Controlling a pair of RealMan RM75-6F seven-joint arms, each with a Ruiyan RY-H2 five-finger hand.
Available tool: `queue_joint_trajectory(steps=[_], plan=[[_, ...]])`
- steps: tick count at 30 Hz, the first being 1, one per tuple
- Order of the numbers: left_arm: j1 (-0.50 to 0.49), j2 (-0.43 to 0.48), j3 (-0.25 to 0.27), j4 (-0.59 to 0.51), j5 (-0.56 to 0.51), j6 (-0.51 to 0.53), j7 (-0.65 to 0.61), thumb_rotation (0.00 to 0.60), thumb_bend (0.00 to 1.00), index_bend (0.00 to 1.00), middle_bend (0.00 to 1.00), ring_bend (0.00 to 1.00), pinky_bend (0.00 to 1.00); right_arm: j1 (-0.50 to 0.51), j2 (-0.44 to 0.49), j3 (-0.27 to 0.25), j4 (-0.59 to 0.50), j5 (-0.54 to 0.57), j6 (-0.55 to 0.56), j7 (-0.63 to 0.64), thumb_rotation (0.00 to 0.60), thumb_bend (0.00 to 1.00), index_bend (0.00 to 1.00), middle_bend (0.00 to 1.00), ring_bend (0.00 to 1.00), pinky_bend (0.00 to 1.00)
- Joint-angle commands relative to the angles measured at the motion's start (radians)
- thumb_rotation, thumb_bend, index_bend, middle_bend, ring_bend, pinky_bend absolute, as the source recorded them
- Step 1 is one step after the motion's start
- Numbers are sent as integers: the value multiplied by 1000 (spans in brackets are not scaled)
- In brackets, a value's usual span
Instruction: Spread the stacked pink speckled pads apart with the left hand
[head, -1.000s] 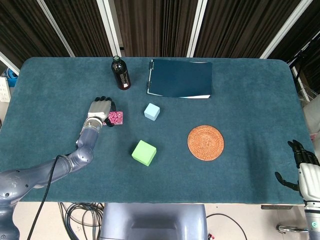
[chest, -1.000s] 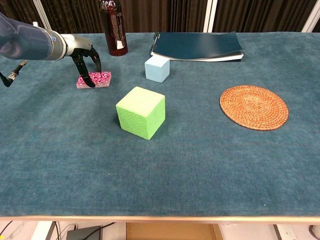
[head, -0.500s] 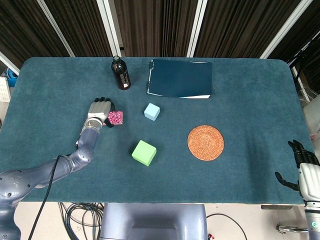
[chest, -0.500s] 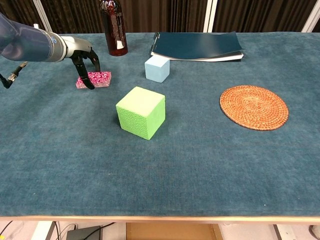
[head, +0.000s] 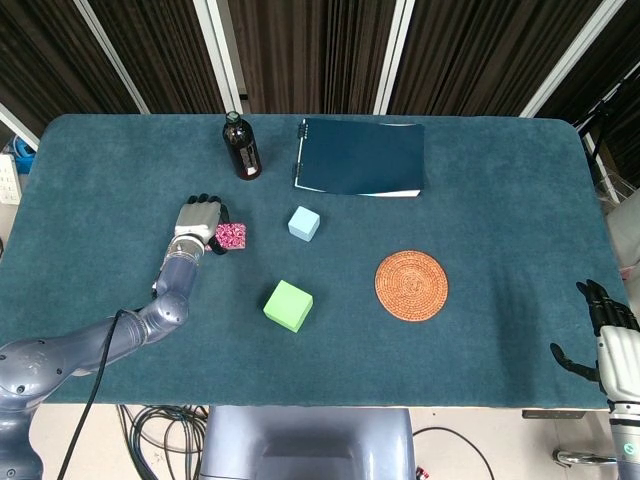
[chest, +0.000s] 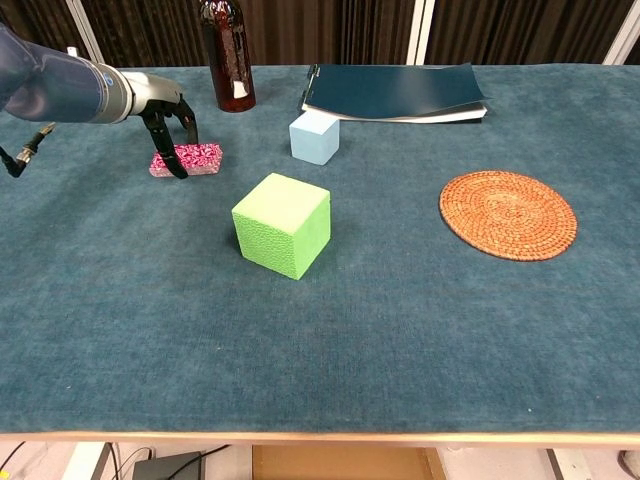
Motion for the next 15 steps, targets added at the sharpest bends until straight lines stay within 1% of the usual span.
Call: queue_joint_trajectory(steps=[1,15], plan=[[-1,2,-1,-3,-3,1,3,600,208,469,186,49,42,0,0,0,-1,0,0,0,600,247,79,52,130,142],[-4,14,-13,-27,-8,11,4,600,222,485,186,49,39,0,0,0,-2,2,-2,1,600,247,79,52,130,143]])
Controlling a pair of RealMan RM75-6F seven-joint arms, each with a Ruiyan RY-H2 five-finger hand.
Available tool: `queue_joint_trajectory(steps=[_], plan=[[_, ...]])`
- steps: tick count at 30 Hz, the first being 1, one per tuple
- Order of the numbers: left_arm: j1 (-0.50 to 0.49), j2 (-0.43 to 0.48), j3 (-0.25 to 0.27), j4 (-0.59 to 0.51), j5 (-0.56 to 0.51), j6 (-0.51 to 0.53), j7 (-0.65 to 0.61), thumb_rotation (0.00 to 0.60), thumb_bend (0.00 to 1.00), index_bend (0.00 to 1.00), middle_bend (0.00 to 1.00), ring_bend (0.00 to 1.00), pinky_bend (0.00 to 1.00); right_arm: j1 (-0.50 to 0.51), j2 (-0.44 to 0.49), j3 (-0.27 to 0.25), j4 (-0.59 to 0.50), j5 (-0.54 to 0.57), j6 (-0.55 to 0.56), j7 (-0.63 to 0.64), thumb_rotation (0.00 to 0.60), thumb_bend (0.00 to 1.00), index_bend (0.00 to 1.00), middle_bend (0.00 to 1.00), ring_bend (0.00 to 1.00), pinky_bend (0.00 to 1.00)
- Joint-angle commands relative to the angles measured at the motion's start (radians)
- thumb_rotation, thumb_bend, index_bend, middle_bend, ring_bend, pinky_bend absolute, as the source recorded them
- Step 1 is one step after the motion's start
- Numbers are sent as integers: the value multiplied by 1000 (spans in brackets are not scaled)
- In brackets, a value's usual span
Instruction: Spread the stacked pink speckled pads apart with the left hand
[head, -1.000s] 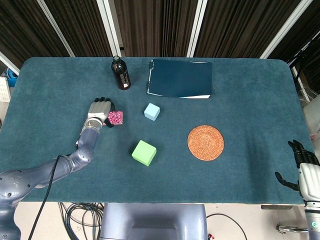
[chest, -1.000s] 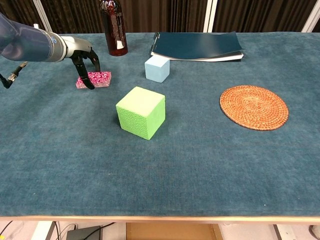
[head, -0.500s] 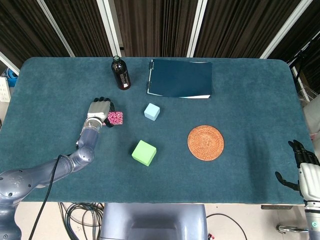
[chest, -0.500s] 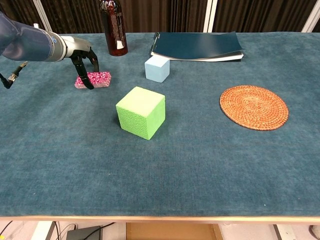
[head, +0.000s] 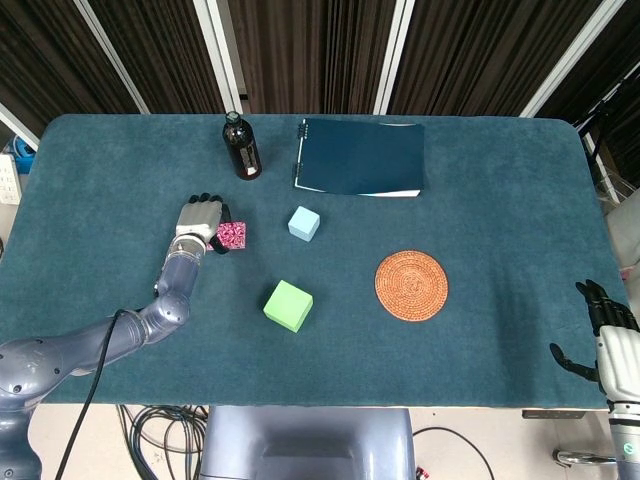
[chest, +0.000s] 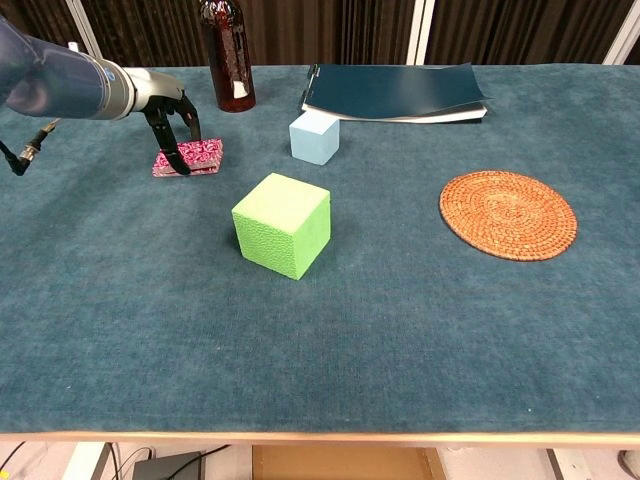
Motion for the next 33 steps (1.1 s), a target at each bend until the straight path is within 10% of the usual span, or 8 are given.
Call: queue_joint_trajectory(steps=[1,33], plan=[[-1,3,0,-4,0,2,2,600,222,488,186,49,39,0,0,0,-1,0,0,1,600,248,79,52,130,145],[-2,84,17,-134,-21,68,62,600,222,522,186,49,30,0,2,1,-4,3,-3,5,600,247,79,52,130,146]])
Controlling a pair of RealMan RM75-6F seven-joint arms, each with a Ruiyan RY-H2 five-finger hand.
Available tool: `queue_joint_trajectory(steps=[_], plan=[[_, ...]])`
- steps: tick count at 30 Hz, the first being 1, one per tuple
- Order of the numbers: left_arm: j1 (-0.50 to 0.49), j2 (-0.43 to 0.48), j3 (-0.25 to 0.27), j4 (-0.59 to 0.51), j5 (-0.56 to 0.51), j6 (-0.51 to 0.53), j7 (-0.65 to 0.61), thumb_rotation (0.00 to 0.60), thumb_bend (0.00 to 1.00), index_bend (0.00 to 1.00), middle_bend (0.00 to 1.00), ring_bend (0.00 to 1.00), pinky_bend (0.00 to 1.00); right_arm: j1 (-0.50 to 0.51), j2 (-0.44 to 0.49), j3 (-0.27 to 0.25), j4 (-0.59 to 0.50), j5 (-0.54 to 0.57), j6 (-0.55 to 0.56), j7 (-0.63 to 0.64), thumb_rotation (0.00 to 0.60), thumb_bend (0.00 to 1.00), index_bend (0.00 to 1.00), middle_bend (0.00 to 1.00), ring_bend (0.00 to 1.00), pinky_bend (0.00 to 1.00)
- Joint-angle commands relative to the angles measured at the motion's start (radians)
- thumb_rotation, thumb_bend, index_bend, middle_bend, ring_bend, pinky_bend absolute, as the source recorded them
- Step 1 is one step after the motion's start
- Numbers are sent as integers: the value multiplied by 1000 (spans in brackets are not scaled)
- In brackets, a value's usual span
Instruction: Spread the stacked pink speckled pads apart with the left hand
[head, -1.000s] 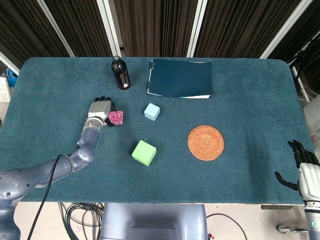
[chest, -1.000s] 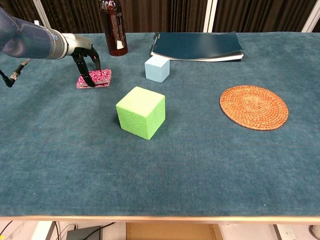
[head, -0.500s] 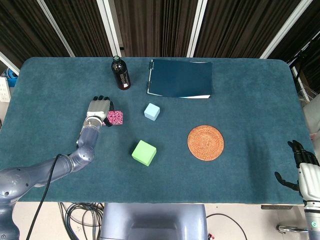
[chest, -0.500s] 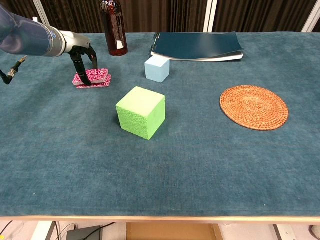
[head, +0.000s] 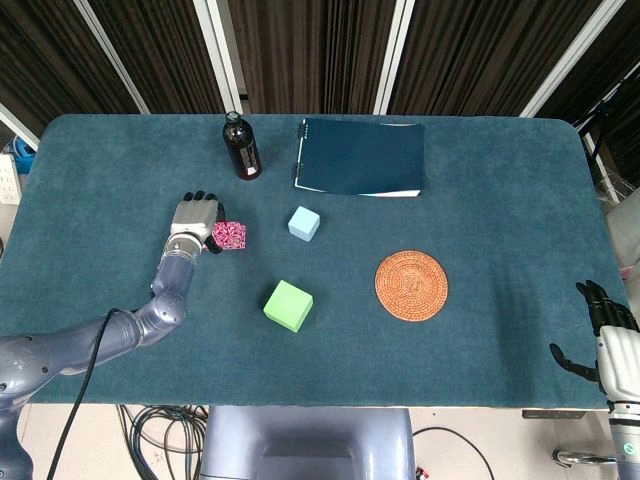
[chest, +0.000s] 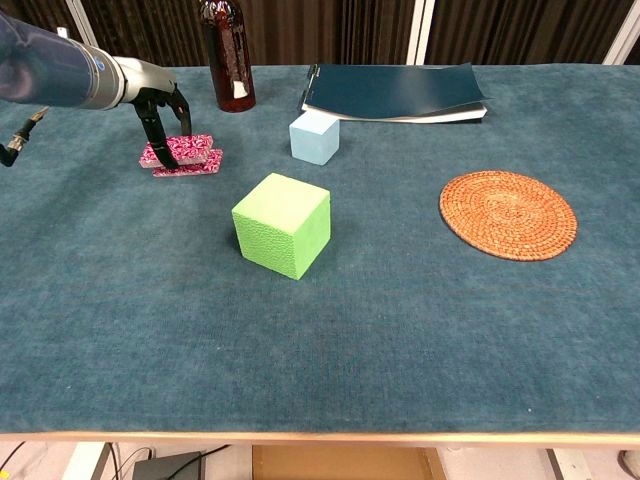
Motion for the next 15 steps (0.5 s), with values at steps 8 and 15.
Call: queue_joint_trajectory(steps=[8,15], plan=[[36,84,17,-151,27,70,-11,600,222,522,186,49,29,-1,1,0,-2,0,1,1,600,248,79,52,130,146],[61,126,36,-241,45,101,-20,600,222,521,185,49,21,-2,1,1,-3,0,3,2,600,247,79,52,130,146]])
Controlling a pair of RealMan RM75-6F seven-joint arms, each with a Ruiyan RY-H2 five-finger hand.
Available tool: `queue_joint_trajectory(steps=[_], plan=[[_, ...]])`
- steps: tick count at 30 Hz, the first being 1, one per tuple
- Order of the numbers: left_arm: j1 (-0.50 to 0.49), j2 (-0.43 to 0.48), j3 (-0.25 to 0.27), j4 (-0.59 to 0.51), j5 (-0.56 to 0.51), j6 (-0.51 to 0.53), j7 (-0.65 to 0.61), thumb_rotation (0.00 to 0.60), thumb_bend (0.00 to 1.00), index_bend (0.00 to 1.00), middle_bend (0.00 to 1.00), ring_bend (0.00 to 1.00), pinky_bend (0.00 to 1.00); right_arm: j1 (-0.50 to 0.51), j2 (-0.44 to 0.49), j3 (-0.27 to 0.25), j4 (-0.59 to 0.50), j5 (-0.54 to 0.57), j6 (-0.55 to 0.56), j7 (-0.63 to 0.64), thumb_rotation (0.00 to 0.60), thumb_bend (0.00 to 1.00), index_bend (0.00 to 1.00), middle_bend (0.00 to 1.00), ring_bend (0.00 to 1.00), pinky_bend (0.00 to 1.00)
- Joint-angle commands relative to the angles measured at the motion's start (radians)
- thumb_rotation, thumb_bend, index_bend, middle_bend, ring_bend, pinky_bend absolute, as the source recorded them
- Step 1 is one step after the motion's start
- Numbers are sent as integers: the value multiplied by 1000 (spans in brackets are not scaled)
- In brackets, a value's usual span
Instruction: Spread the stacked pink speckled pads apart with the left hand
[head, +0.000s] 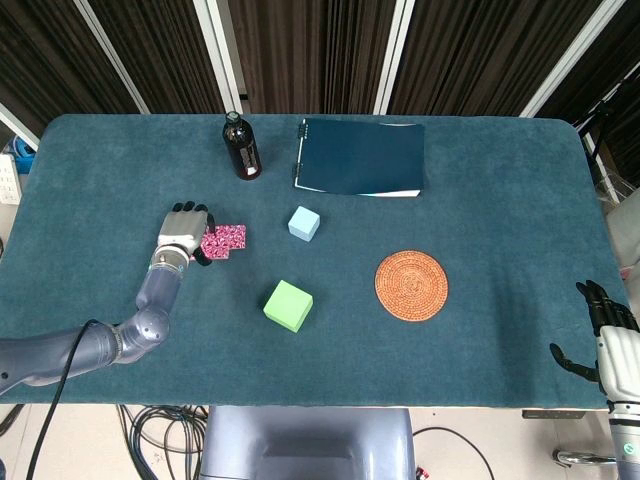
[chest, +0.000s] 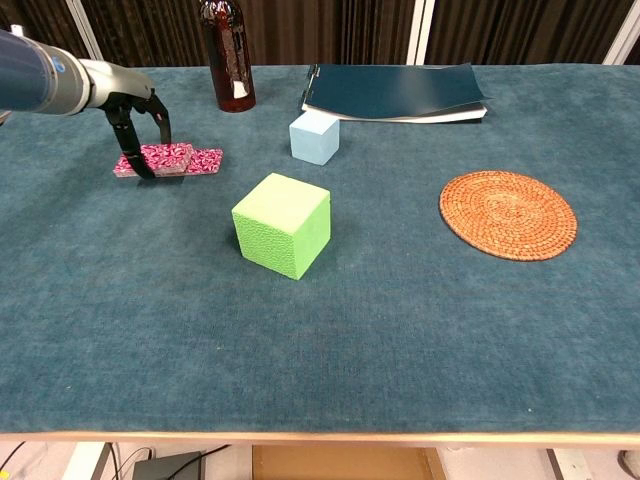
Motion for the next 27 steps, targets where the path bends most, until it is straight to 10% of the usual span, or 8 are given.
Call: queue_joint_trajectory(steps=[1,27], plan=[[13,15,9,-27,18,23,-7,600,222,521,185,49,21,0,0,1,0,1,0,1,600,247,79,52,130,146],[36,9,24,-117,55,84,-8,600,223,521,184,50,0,1,1,2,1,3,-4,5,600,248,79,52,130,146]])
